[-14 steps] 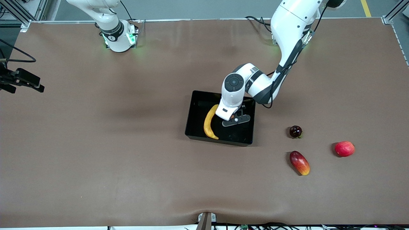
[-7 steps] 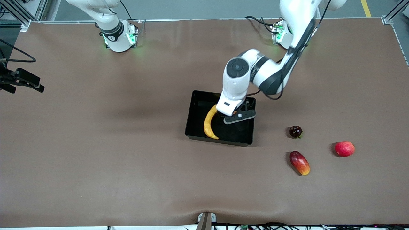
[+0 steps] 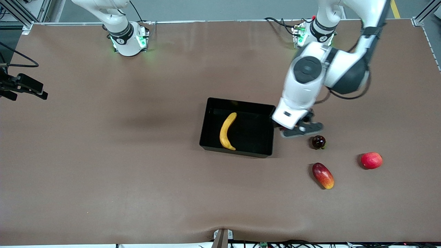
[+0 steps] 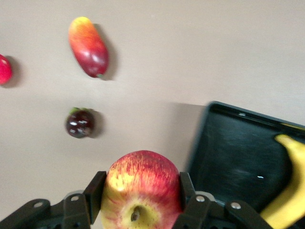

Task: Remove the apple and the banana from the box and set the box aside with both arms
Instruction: 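Lift the apple out of the box with the left gripper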

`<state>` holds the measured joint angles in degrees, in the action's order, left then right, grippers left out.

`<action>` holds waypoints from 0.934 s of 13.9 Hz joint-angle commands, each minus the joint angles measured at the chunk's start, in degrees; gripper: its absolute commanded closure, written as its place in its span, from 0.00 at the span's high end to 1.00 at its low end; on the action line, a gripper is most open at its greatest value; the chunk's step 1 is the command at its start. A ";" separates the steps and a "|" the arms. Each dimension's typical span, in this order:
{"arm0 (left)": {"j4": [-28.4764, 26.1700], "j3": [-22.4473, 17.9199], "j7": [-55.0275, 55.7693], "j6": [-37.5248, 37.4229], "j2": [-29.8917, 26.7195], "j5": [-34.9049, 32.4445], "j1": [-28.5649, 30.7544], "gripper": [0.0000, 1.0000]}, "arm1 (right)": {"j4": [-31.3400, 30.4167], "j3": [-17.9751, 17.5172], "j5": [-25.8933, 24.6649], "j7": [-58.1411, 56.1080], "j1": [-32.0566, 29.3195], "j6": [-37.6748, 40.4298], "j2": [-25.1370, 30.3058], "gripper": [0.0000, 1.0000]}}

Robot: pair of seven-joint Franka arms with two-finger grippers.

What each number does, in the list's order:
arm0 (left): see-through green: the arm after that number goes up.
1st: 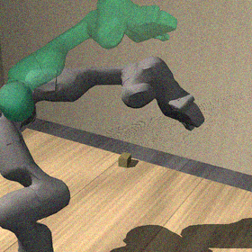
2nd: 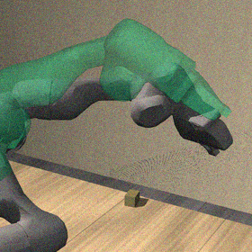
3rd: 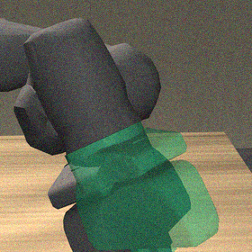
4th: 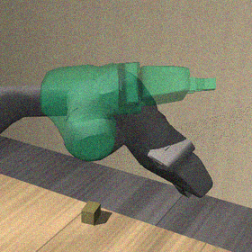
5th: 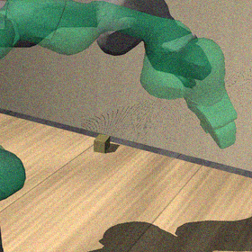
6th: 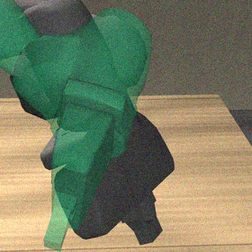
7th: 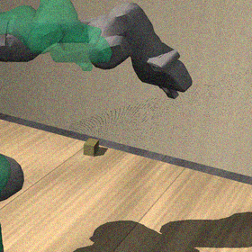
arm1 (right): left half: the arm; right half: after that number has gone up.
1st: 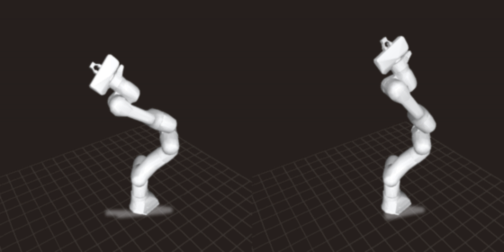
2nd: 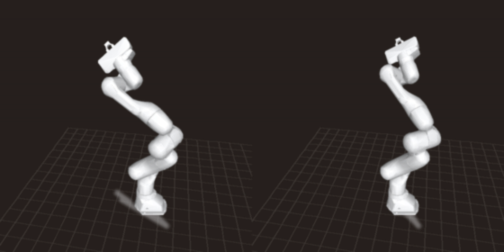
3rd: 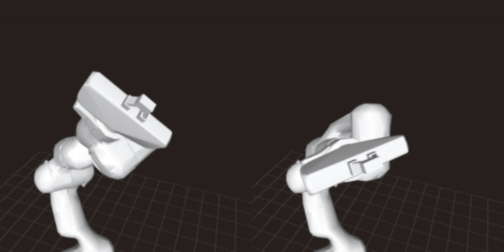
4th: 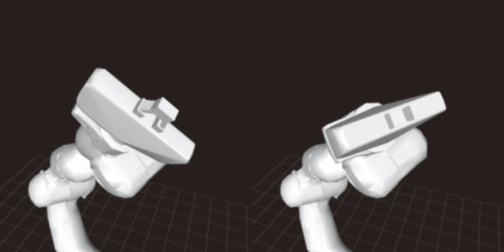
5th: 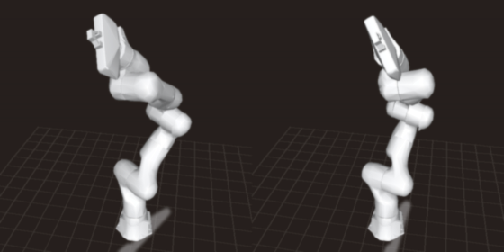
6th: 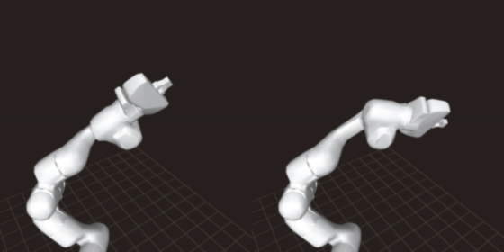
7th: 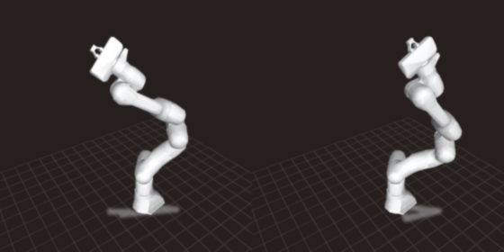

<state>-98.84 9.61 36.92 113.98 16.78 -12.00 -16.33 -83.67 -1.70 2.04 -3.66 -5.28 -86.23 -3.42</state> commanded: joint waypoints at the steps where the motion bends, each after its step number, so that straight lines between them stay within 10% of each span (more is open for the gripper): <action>1: -1.96 0.50 -7.44 -1.57 -1.31 -0.04 4.45 0.00 | -0.79 -0.68 0.95 -0.38 -1.13 0.19 1.05 1.00; 13: -11.19 0.50 -39.29 19.58 2.99 -0.92 23.09 0.00 | -0.62 -0.68 0.95 -0.29 -0.69 0.10 1.05 1.00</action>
<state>-108.26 9.46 -0.70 128.87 19.11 -12.02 4.62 -83.67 -1.82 2.07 -3.66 -5.27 -86.24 -3.42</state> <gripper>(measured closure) 0.339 0.000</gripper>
